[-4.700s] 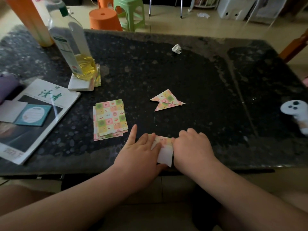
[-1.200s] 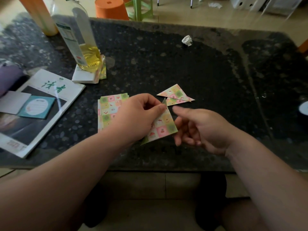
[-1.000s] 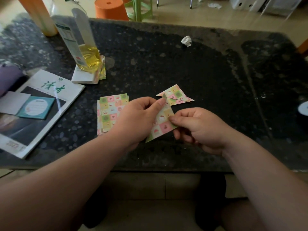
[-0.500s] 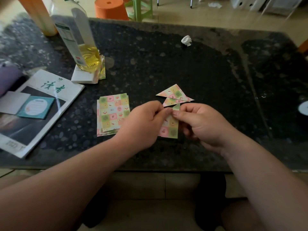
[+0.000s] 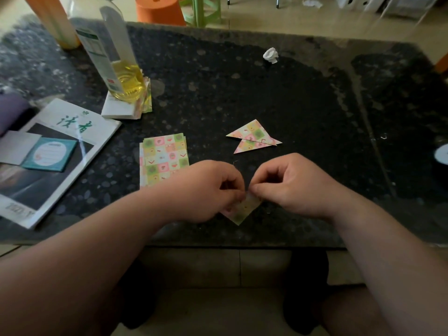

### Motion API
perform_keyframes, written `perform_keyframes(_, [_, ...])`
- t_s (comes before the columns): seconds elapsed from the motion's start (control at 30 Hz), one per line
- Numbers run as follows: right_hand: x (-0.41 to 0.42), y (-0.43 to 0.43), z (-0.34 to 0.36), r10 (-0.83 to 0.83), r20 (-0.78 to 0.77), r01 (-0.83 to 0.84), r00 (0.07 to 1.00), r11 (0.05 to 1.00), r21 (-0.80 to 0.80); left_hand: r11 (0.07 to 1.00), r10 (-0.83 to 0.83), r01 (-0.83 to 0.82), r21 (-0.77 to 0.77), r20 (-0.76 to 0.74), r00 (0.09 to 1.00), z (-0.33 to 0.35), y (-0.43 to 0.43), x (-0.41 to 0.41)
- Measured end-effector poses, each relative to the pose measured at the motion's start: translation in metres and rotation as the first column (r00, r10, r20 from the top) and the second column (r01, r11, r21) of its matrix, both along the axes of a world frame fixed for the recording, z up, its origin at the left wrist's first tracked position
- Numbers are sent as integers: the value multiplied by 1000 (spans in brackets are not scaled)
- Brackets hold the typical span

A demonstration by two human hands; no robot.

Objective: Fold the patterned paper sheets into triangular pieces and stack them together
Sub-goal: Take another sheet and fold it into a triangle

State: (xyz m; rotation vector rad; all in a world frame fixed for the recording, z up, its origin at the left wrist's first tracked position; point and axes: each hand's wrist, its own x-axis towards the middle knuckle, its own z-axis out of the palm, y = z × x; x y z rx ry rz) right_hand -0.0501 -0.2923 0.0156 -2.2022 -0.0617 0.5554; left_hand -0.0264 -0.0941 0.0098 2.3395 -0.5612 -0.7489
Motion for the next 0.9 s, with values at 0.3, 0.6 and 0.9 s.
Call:
perform_keyframes(0.3, [0,-1,9,22,8,-22,1000,999,-25,994,-23,19,-108,-34,999,2,8,3])
perform_keyframes(0.6, [6,-42,26,-23,-35,18,999,991,-129,999,-4,3,-36,-20,1000,0,17,8])
perform_keyframes(0.9, [3,-1,2,158,29,-154,987,982,-105,990,24,-32,-135,-62,998,-5,1,5])
